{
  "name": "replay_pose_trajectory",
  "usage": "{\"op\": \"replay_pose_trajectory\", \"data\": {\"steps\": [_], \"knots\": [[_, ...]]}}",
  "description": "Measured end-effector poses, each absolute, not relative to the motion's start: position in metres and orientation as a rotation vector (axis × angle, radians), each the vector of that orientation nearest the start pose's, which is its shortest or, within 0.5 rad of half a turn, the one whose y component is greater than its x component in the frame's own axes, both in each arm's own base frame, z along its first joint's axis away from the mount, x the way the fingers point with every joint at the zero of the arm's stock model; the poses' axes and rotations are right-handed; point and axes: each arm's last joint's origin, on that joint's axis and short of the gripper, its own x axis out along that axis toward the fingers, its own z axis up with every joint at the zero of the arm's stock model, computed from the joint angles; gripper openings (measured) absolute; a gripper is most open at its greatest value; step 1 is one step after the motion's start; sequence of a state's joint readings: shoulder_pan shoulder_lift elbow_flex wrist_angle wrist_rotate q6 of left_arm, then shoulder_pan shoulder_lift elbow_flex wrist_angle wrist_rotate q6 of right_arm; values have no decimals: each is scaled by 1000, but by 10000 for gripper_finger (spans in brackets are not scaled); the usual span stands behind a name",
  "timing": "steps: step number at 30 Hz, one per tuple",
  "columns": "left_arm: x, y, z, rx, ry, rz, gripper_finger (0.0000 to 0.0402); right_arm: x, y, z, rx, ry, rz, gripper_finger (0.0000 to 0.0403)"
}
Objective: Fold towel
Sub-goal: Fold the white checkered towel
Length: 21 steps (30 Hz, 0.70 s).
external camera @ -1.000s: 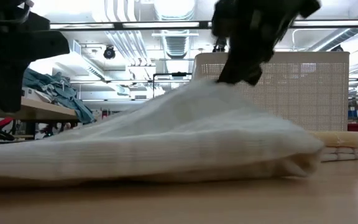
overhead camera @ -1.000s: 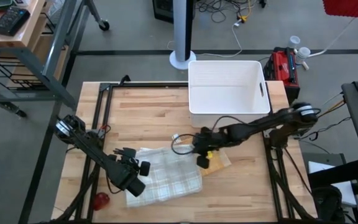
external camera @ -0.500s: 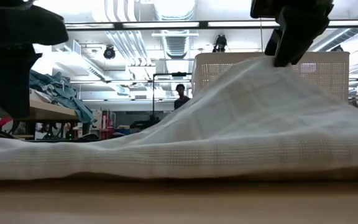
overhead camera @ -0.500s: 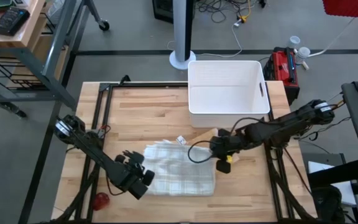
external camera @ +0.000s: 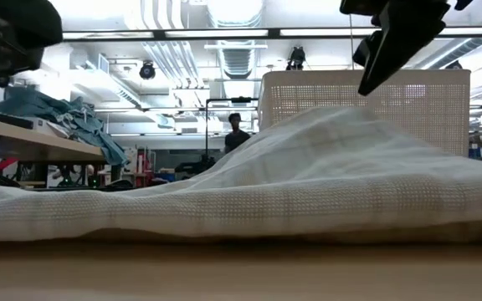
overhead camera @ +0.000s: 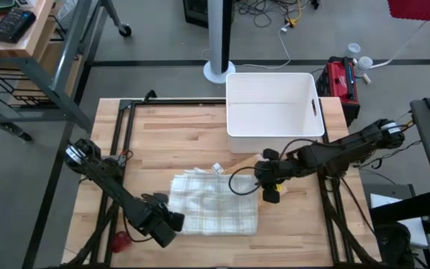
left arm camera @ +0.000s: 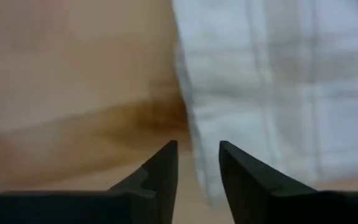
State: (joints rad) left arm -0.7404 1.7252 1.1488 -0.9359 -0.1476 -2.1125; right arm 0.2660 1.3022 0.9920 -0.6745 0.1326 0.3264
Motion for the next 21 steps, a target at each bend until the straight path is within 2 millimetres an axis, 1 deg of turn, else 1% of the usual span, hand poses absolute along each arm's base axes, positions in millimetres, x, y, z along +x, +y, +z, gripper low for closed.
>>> {"op": "replay_pose_trajectory", "data": {"steps": [2,7,9,14,18,21], "knots": [[228,-205,185,-1092,1150,989,123,248,64,260,96,968,-29,152],[225,-208,184,-1148,1252,1022,157,254,65,252,75,994,-27,179],[226,-210,184,-1164,1246,1012,170,255,66,250,66,1004,-25,188],[233,-214,183,-1224,1165,932,197,260,67,245,59,1011,-23,202],[233,-212,168,-1233,1099,914,204,261,67,245,49,1006,-16,213],[232,-211,152,-1282,1065,905,200,262,67,245,47,993,-11,220]]}}
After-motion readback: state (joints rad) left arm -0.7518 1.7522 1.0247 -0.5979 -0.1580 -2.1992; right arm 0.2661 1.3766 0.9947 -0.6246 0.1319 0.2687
